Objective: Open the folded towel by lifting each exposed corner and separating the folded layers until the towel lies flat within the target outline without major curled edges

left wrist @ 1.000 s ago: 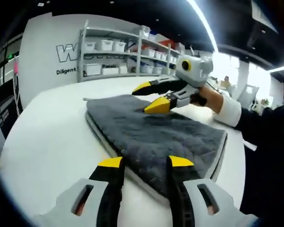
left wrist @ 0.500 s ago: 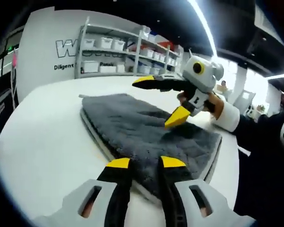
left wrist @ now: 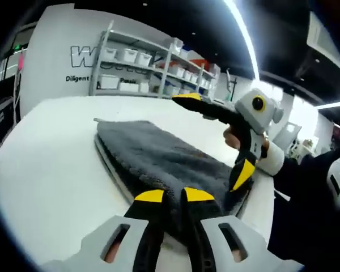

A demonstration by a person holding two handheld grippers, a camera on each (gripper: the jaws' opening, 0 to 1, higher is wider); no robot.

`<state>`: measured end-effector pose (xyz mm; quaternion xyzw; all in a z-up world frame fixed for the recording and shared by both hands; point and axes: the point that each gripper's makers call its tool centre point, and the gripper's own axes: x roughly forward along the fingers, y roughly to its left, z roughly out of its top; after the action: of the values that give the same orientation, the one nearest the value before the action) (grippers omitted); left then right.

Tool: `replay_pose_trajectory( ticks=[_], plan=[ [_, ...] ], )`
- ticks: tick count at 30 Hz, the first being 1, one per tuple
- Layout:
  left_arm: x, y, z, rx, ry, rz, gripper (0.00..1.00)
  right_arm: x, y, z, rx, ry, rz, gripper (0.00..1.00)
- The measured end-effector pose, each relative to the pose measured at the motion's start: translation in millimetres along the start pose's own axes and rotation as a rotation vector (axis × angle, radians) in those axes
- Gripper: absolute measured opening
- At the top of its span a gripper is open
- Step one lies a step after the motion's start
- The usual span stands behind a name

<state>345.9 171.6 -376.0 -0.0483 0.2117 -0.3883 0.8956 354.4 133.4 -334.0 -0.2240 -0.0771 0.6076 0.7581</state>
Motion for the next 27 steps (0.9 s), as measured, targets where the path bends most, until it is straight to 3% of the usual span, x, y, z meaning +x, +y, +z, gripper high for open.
replay_pose_trajectory(
  ticks=[6, 8, 10, 11, 14, 17, 23, 27],
  plan=[
    [0.9, 2.6, 7.3, -0.044, -0.025, -0.008, 0.06, 0.7, 23.2, 9.3, -0.043, 0.003, -0.005, 0.99],
    [1.0, 1.1, 10.3, -0.069, -0.035, -0.019, 0.06, -1.0, 27.0, 15.3, -0.049, -0.015, -0.035, 0.99],
    [1.5, -1.1, 12.5, -0.092, -0.044, -0.026, 0.05, -3.1, 27.0, 13.8, -0.074, 0.031, -0.067, 0.99],
    [1.9, -1.9, 13.6, -0.108, -0.048, -0.029, 0.05, -4.0, 26.6, 19.0, -0.099, 0.011, -0.092, 0.99],
    [3.4, -4.6, 19.5, -0.17, -0.074, -0.043, 0.05, -6.6, 33.0, 21.1, -0.058, 0.011, -0.126, 0.99],
    [5.6, -6.6, 19.2, -0.224, -0.072, -0.051, 0.04, -5.0, 33.5, 22.0, -0.095, 0.042, -0.193, 0.99],
    [5.3, -13.6, 26.1, -0.263, -0.111, -0.072, 0.04, 2.3, 41.4, 26.8, -0.174, 0.104, -0.303, 0.99],
    [4.5, -14.9, 29.0, -0.257, -0.128, -0.072, 0.04, 5.2, 41.8, 18.5, -0.204, 0.165, -0.358, 0.99]
  ],
)
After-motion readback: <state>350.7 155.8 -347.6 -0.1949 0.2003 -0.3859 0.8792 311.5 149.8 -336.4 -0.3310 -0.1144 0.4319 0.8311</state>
